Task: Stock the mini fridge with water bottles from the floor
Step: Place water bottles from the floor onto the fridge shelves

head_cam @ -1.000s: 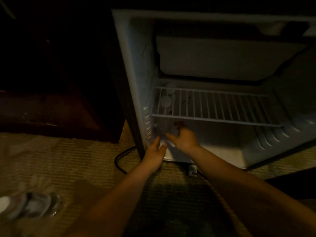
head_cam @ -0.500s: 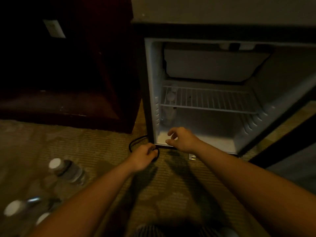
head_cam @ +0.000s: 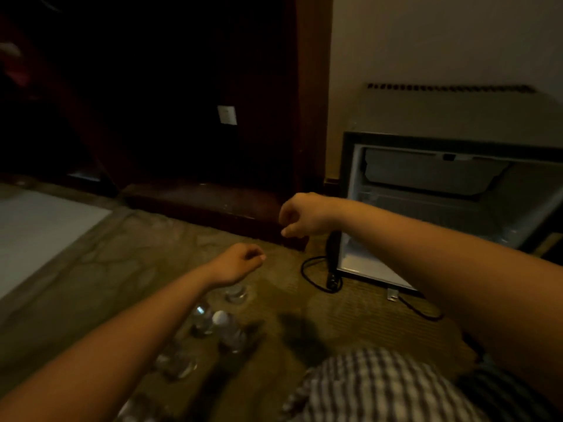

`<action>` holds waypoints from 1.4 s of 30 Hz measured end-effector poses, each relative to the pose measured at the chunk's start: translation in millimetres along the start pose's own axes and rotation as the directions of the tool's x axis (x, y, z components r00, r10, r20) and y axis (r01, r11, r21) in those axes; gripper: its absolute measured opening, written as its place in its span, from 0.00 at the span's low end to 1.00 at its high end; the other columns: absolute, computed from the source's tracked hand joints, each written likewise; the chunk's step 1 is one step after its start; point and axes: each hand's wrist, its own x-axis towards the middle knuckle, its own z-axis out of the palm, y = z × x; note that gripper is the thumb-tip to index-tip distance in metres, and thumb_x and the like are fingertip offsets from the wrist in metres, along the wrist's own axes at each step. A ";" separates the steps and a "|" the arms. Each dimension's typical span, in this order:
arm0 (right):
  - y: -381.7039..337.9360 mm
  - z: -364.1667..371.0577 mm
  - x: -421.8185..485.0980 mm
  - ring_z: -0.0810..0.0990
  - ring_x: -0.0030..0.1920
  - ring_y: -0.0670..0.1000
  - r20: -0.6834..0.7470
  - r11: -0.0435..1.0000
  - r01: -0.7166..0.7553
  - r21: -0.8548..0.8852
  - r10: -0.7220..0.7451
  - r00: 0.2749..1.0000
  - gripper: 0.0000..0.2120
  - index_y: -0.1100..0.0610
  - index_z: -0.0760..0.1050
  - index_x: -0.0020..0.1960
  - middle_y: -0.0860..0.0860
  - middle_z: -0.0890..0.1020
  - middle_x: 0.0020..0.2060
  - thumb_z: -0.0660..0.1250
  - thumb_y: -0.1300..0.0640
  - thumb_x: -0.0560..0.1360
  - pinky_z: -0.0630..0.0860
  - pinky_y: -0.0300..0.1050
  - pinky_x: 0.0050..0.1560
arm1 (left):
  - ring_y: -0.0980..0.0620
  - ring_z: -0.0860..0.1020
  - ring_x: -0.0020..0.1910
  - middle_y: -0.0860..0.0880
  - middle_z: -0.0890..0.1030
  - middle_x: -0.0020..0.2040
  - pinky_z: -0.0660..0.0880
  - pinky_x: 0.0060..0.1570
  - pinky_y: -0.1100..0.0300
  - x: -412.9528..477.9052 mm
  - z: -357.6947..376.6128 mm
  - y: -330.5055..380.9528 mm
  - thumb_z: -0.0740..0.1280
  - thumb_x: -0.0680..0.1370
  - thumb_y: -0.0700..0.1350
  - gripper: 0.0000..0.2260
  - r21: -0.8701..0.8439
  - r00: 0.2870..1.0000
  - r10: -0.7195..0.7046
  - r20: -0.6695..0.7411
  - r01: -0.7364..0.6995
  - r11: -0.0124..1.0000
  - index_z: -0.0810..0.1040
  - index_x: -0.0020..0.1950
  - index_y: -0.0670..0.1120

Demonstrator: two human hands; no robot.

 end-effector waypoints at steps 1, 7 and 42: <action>-16.5 2.4 -1.5 0.78 0.54 0.52 0.016 1.000 0.010 -0.014 -0.010 1.000 0.16 0.56 0.73 0.62 0.53 0.79 0.56 0.66 0.53 0.76 0.73 0.42 0.47 | 0.52 0.75 0.49 0.44 0.79 0.49 0.71 0.47 0.64 -15.6 -10.0 -6.3 0.61 0.79 0.41 0.11 0.024 1.000 -0.006 -0.019 0.007 1.000 0.76 0.58 0.37; -94.8 41.3 -6.7 0.79 0.54 0.53 0.093 0.993 0.074 -0.091 -0.066 0.994 0.16 0.57 0.74 0.62 0.54 0.79 0.57 0.67 0.54 0.75 0.73 0.42 0.47 | 0.56 0.75 0.49 0.45 0.80 0.52 0.67 0.37 0.81 -101.5 -49.4 -41.2 0.61 0.79 0.41 0.12 0.102 0.997 -0.067 -0.039 0.071 0.992 0.76 0.60 0.38; -176.4 356.9 -14.3 0.73 0.62 0.58 0.429 0.998 -0.044 -0.051 0.062 0.901 0.20 0.52 0.64 0.69 0.57 0.74 0.64 0.60 0.53 0.78 0.72 0.53 0.61 | 0.55 0.63 0.69 0.47 0.66 0.71 0.62 0.60 0.67 -250.3 102.9 -235.5 0.67 0.74 0.36 0.33 -0.483 0.922 -0.353 0.159 0.385 0.786 0.55 0.74 0.46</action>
